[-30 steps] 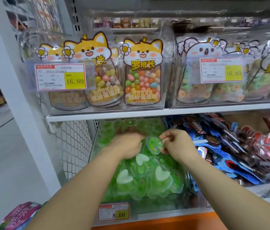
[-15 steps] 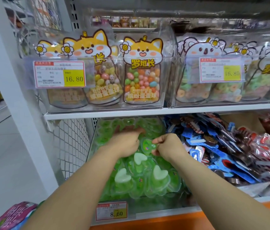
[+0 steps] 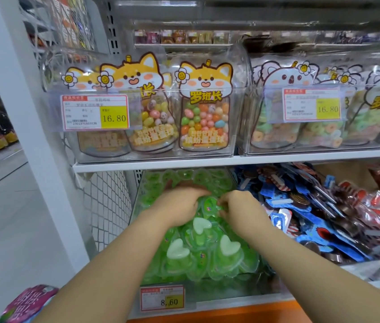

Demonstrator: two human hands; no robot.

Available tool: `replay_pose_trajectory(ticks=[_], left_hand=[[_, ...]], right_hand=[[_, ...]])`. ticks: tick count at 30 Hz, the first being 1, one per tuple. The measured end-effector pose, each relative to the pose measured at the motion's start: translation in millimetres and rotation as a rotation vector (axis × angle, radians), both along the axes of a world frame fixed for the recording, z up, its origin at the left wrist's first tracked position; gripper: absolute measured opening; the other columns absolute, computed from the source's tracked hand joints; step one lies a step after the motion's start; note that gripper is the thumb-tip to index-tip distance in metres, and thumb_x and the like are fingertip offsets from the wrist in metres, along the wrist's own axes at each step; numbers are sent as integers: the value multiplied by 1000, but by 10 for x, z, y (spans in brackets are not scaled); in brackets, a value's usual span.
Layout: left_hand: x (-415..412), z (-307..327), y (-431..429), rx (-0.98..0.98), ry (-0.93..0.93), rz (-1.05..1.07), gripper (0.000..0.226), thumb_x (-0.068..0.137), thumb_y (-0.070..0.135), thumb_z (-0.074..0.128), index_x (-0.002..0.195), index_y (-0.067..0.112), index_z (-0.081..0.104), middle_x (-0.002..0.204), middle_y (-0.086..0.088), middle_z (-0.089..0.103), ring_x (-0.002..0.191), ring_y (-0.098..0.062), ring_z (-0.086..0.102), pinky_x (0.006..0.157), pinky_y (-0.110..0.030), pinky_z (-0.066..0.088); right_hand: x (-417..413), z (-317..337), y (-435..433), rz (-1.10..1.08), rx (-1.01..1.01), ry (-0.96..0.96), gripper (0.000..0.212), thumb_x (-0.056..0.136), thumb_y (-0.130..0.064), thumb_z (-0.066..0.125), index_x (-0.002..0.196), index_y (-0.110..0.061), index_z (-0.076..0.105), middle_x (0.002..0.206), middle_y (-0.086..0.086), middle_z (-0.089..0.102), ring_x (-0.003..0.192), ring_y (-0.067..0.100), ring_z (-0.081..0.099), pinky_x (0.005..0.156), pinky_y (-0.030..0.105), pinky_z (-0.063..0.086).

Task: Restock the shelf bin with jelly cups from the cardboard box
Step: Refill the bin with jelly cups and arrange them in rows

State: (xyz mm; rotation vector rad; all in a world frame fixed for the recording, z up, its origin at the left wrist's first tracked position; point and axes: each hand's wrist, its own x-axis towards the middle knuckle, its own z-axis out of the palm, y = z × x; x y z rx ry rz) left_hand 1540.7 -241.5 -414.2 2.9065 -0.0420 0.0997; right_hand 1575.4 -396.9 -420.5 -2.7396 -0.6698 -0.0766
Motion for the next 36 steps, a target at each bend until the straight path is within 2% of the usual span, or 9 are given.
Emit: replay_pose_trajectory(ticks=[5, 10, 14, 19, 22, 25, 29, 32, 36], left_hand=[[-74, -6, -37, 34, 19, -10, 48, 93, 15, 39, 132, 40, 49, 144, 12, 44, 131, -16, 42, 110, -45, 32], [-122, 3, -64, 90, 33, 11, 49, 95, 16, 37, 135, 42, 44, 148, 16, 38, 135, -14, 36, 116, -51, 11], [-127, 22, -59, 87, 42, 4, 45, 98, 19, 36, 135, 43, 44, 149, 18, 35, 135, -14, 37, 115, -52, 17], [-114, 23, -71, 92, 51, 11, 43, 98, 19, 35, 134, 42, 46, 148, 18, 36, 136, -15, 36, 114, -52, 21], [-113, 26, -81, 92, 47, 13, 44, 98, 18, 36, 133, 41, 48, 148, 18, 37, 136, -15, 36, 113, -50, 23], [-96, 26, -94, 92, 46, 19, 44, 98, 18, 36, 133, 41, 48, 147, 18, 38, 135, -14, 37, 113, -50, 24], [-91, 6, -86, 76, 54, 24, 45, 97, 17, 36, 132, 42, 48, 145, 12, 43, 131, -16, 42, 113, -51, 24], [-93, -7, -85, 70, 60, 32, 42, 98, 20, 36, 133, 41, 47, 145, 8, 44, 131, -18, 43, 113, -53, 22], [-96, -2, -108, 81, 56, 38, 35, 100, 29, 37, 132, 37, 48, 145, 7, 45, 131, -19, 44, 114, -53, 20]], right_hand=[[-11, 8, -6, 45, -39, -71, 20, 91, -24, 57, 108, -20, 67, 100, 8, 68, 90, 30, 63, 72, 34, 53], [-6, 85, -225, 143, 100, -69, 28, 88, -32, 62, 116, -27, 65, 116, -2, 65, 106, 18, 60, 87, 30, 48], [-123, 289, -483, 346, 129, 157, 24, 85, -31, 67, 109, -26, 69, 93, -20, 65, 79, -2, 58, 66, 8, 39], [-358, 324, -562, 467, -86, 135, 52, 74, -50, 72, 121, -34, 56, 106, -19, 55, 87, 0, 48, 71, 12, 36], [-453, 184, -481, 462, -117, 29, 49, 72, -50, 72, 112, -30, 54, 103, -11, 55, 84, 6, 43, 71, 24, 38], [-432, 116, -468, 439, -83, 6, 38, 72, -44, 74, 98, -26, 52, 85, -9, 55, 77, 12, 48, 68, 30, 41], [-284, 189, -600, 365, 190, 106, 33, 68, -32, 79, 85, -29, 52, 70, -11, 53, 59, 3, 46, 55, 16, 37], [-162, 255, -697, 285, 483, 287, 44, 69, -18, 82, 101, -27, 54, 90, -2, 61, 60, 4, 51, 56, 14, 42], [-101, 263, -742, 313, 402, 271, 62, 78, -17, 74, 127, -38, 42, 100, -3, 53, 66, 11, 55, 57, 13, 41]])
